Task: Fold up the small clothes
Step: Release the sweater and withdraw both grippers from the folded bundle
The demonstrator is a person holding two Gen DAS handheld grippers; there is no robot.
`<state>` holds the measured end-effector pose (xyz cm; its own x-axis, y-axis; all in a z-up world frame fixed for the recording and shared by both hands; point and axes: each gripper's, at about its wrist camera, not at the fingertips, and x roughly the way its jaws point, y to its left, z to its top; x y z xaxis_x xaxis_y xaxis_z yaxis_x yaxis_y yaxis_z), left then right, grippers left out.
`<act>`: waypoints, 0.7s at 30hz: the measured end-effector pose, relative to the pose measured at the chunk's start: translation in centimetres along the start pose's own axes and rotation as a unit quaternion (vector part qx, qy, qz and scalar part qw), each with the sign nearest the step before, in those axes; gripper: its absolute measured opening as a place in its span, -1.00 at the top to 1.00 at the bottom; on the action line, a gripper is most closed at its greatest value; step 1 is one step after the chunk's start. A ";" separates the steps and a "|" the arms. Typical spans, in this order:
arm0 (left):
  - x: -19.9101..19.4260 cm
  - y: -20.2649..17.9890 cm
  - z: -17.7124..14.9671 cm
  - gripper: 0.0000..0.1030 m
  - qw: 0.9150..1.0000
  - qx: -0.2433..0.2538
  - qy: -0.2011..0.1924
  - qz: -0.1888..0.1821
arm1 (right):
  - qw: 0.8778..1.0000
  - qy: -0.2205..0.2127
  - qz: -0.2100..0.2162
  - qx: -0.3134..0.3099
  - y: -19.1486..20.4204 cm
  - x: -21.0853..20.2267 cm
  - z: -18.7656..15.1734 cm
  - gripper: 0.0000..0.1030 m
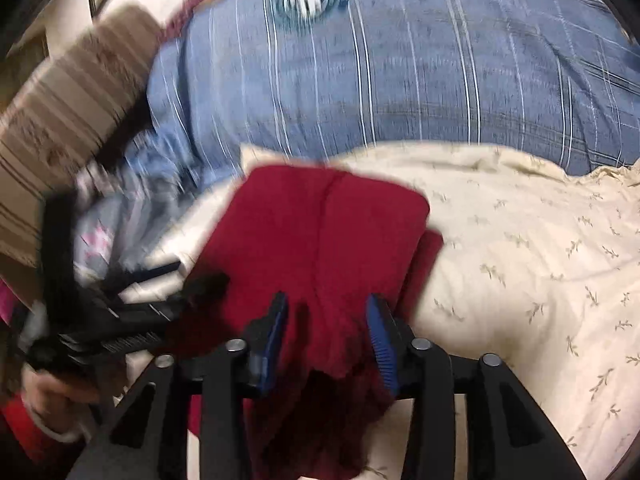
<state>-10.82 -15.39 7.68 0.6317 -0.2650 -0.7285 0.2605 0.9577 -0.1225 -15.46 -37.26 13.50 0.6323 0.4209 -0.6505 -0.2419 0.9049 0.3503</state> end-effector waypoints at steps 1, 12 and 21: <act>0.0 0.0 0.0 -0.65 1.000 -0.001 -0.001 0.001 | 1.000 -0.012 0.003 0.002 0.0 -0.4 0.1 -0.11; 0.0 0.1 -0.1 -0.68 1.000 -0.005 -0.004 0.004 | 1.000 -0.010 -0.015 -0.009 1.1 0.6 0.3 -0.27; 0.1 0.2 0.0 -0.69 1.000 -0.009 -0.001 0.001 | 0.999 0.002 -0.033 -0.006 1.2 1.6 0.0 -0.34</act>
<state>-10.74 -15.20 7.60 0.6330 -0.2634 -0.7279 0.2462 0.9600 -0.1332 -14.73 -35.47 12.83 0.6440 0.3609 -0.6746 -0.2088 0.9312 0.2988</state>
